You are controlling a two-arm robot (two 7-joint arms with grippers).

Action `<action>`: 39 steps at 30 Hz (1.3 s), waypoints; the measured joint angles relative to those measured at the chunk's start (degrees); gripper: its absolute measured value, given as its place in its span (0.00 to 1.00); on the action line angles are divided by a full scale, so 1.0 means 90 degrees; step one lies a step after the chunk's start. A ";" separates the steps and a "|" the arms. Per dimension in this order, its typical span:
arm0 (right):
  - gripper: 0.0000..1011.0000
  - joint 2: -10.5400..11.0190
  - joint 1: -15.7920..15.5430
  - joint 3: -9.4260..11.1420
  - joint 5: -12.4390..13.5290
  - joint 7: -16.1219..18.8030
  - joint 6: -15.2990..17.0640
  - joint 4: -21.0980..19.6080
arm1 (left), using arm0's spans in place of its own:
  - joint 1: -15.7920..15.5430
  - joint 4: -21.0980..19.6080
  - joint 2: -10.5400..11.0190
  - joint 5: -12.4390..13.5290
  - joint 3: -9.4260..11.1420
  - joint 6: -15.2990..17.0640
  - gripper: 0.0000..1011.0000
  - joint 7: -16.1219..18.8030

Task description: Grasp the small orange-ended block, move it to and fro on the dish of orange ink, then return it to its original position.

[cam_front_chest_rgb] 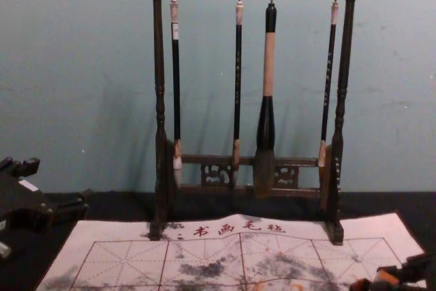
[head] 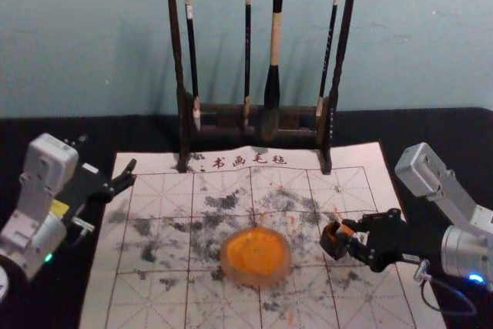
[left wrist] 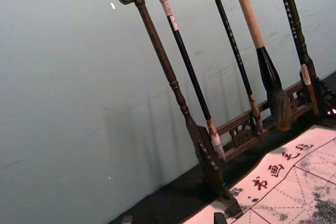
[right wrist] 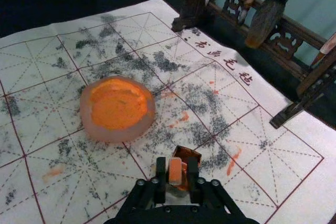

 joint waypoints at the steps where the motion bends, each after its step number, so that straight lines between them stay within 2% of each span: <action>1: 0.21 0.0000 0.0000 0.0000 0.0001 0.0000 0.0000 -0.0001 | 0.0000 0.0000 0.0000 0.0000 0.0000 0.0000 0.99 0.0000; 2: 0.27 0.0000 0.0000 0.0000 0.0001 -0.0001 0.0000 0.0000 | 0.0000 0.0000 0.0000 0.0000 0.0000 0.0000 0.99 0.0000; 5: 0.36 0.0000 0.0000 0.0000 0.0003 -0.0003 0.0000 0.0000 | 0.0000 0.0000 0.0000 0.0000 0.0000 0.0000 0.99 0.0000; 6: 0.36 -0.0001 0.0001 0.0000 0.0004 -0.0003 0.0000 0.0000 | 0.0000 0.0000 0.0000 0.0000 0.0000 0.0000 0.99 0.0000; 8: 0.45 -0.0001 0.0002 0.0000 0.0007 -0.0003 -0.0002 -0.0001 | 0.0000 -0.0001 0.0000 0.0000 0.0000 0.0000 0.99 0.0000; 9: 0.45 -0.0001 0.0002 0.0001 0.0008 -0.0004 -0.0003 -0.0001 | 0.0000 -0.0001 0.0000 0.0000 0.0000 0.0000 0.99 0.0000; 11: 0.56 -0.0001 0.0003 0.0002 0.0010 -0.0004 -0.0004 -0.0003 | 0.0000 0.0000 0.0000 0.0000 0.0000 0.0000 0.99 0.0000; 12: 0.56 -0.0001 0.0003 0.0002 0.0010 -0.0004 -0.0004 -0.0003 | 0.0000 0.0000 0.0000 0.0000 0.0000 0.0000 0.99 0.0000; 14: 0.65 -0.0001 0.0004 0.0004 0.0012 -0.0004 -0.0005 -0.0004 | 0.0000 0.0000 0.0000 0.0000 0.0000 0.0000 0.99 0.0000; 16: 0.68 -0.0001 0.0004 0.0004 0.0012 -0.0004 -0.0005 -0.0005 | 0.0000 -0.0001 0.0000 0.0000 0.0000 0.0000 0.99 0.0000; 18: 0.77 -0.0001 0.0004 0.0004 0.0014 -0.0004 -0.0007 -0.0005 | 0.0000 0.0000 0.0000 0.0000 0.0000 0.0000 0.99 0.0000; 19: 0.77 -0.0001 0.0004 0.0004 0.0014 -0.0005 -0.0007 -0.0005 | 0.0000 0.0000 0.0000 0.0000 0.0000 0.0000 0.99 0.0000; 25: 0.95 -0.0001 0.0004 0.0004 0.0018 -0.0005 -0.0011 -0.0005 | 0.0000 -0.0001 0.0000 0.0000 0.0000 0.0000 0.99 0.0000; 28: 0.99 -0.0001 0.0004 0.0004 0.0019 -0.0005 -0.0011 -0.0005 | 0.0000 0.0000 0.0000 0.0000 0.0000 0.0000 0.99 0.0000; 32: 0.99 -0.0011 -0.0043 0.0058 0.0009 -0.0091 -0.0127 -0.0049 | 0.0000 0.0000 0.0000 0.0000 0.0000 0.0000 0.99 0.0000; 34: 0.99 -0.0046 -0.0131 0.0184 0.0017 -0.0217 -0.0270 -0.0114 | 0.0000 -0.0001 0.0000 0.0000 0.0001 0.0000 0.99 0.0000; 39: 0.99 -0.0256 -0.0402 0.0701 0.0249 -0.0669 -0.0681 -0.0265 | 0.0000 0.0000 0.0000 0.0000 0.0000 0.0000 0.99 0.0000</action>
